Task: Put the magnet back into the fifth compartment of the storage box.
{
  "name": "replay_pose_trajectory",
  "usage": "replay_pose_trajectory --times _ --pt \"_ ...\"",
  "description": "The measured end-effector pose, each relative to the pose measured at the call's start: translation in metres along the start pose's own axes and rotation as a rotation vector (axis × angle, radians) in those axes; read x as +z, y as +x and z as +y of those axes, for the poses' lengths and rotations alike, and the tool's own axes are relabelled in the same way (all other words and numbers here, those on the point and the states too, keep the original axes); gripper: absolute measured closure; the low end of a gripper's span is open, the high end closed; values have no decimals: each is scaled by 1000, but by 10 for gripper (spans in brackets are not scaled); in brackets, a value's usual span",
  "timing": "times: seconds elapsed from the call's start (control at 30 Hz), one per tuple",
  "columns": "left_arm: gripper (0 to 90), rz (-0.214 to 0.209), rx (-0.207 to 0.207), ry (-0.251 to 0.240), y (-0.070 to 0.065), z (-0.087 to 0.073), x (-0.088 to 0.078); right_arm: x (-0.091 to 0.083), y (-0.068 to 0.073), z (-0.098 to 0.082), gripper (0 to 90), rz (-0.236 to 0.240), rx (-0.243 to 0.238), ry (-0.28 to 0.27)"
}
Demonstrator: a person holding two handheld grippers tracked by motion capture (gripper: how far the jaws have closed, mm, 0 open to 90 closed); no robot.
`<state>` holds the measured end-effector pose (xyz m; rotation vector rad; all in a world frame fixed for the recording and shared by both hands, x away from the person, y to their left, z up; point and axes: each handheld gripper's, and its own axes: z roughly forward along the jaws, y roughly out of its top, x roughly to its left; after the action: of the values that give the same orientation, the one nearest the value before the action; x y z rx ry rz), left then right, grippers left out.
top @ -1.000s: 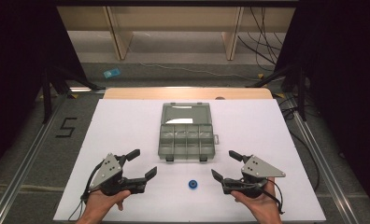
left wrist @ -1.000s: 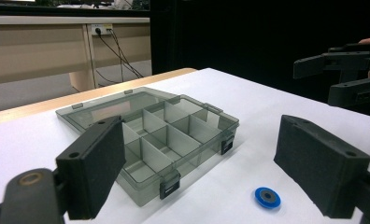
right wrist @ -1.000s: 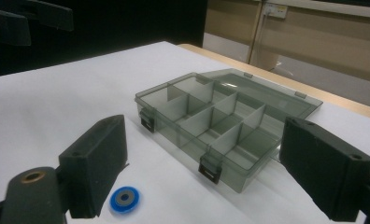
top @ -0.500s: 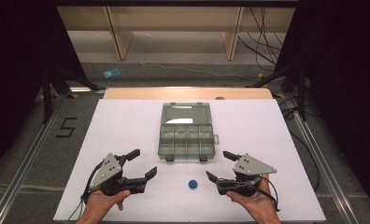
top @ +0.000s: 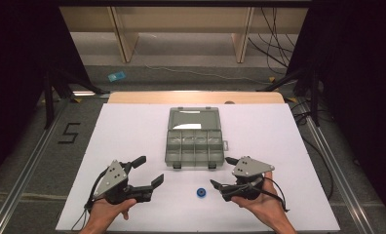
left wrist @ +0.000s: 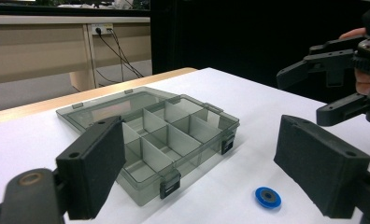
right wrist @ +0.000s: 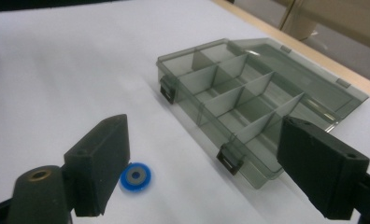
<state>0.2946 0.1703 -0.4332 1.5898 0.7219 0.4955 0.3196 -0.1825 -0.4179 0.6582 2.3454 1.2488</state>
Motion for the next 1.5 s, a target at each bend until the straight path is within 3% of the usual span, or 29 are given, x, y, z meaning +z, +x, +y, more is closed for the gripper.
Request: replay_pose_trajectory --times 0.37,1.13,1.37,1.5 --pt "156 7 -3 2 1 -1 -1 19 -4 10 203 73 -51 146" --pt "156 12 9 6 1 -2 -2 56 8 28 217 149 -141 300" --pt "156 9 9 -1 2 -2 0 73 15 26 249 205 -216 418" --pt "156 6 16 -3 1 -2 0 78 19 24 285 237 -214 477"
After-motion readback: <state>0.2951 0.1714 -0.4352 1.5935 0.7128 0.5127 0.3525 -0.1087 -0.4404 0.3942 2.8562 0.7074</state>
